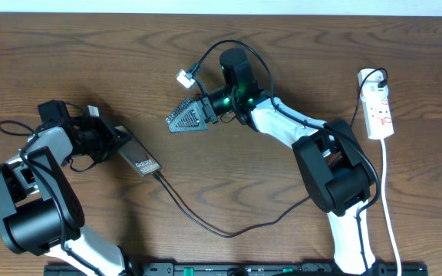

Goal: Plug charger to phone and switch on socket
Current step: 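Lower the phone with the left gripper onto the table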

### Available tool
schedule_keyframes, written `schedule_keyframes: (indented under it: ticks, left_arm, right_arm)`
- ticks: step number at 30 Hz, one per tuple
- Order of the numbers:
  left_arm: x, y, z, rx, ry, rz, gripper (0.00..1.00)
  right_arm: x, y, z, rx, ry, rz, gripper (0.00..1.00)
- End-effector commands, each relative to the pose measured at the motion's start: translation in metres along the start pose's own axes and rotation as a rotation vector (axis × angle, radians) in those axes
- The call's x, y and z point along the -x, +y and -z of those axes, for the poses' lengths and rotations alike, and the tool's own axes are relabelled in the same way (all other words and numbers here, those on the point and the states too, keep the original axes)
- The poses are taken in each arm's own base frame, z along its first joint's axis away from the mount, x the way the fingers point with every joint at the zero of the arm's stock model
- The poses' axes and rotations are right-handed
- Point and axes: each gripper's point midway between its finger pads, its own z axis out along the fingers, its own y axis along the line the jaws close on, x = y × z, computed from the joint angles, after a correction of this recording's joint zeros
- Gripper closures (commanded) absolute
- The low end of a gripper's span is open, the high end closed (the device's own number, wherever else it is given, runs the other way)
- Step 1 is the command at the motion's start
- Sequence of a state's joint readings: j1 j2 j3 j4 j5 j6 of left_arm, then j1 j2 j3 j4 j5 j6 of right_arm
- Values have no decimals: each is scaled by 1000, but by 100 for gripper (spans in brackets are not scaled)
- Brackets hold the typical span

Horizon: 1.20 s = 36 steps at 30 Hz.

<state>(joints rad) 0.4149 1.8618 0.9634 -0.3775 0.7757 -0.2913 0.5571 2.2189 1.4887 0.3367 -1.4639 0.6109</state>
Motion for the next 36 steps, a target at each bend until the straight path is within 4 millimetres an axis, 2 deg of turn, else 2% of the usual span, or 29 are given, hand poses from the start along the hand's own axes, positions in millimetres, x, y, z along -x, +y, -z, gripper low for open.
schedule_keyframes:
  ticks: [1, 14, 21, 30, 33, 34, 36]
  left_arm:
    - [-3, 9, -2, 42, 12, 38, 93]
    - [-7, 11, -2, 50, 25, 50, 92]
    - [-18, 25, -6, 90, 40, 72, 92]
    - [-20, 26, -6, 92, 43, 75, 92]
    - [-20, 26, -6, 92, 44, 75, 83]
    - [-20, 26, -6, 92, 44, 75, 77]
    - [-20, 26, -6, 92, 44, 75, 73]
  right_arm:
    - [5, 4, 3, 5, -1, 10, 1]
    - [4, 3, 3, 4, 0, -1, 1]
    - [4, 3, 3, 4, 0, -4, 1]
    - [4, 3, 3, 4, 0, -4, 1]
    - [4, 3, 3, 4, 0, -4, 1]
    - [4, 3, 3, 4, 0, -4, 1]
    - [4, 3, 3, 4, 0, -4, 1]
